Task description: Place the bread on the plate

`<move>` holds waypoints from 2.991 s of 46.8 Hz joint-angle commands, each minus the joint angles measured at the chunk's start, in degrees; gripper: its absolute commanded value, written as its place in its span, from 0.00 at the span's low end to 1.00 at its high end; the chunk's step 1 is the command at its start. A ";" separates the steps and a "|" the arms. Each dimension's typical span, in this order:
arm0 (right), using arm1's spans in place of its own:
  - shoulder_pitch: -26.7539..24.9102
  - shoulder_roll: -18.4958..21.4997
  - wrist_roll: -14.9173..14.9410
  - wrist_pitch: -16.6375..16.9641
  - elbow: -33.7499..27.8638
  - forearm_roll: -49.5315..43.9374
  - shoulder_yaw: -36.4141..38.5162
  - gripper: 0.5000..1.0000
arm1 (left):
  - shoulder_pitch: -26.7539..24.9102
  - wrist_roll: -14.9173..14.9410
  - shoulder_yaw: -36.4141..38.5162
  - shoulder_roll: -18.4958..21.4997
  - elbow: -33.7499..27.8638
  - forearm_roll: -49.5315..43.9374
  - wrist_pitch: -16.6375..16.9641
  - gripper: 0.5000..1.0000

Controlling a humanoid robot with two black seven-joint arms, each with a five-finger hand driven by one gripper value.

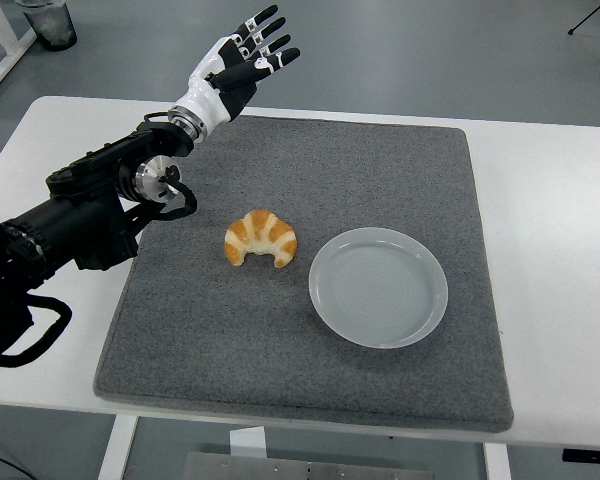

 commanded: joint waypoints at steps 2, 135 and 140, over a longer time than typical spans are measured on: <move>-0.01 0.00 0.00 0.00 0.00 0.00 0.06 0.90 | -0.32 0.14 0.46 0.52 -1.33 0.02 2.05 0.98; -0.01 0.00 0.00 0.00 0.00 0.00 -0.03 0.90 | -7.44 0.40 44.14 25.40 -43.70 46.52 35.45 0.97; -0.01 0.00 0.00 0.00 0.00 0.00 0.06 0.90 | -6.21 0.23 43.61 24.96 -42.47 46.52 35.45 0.95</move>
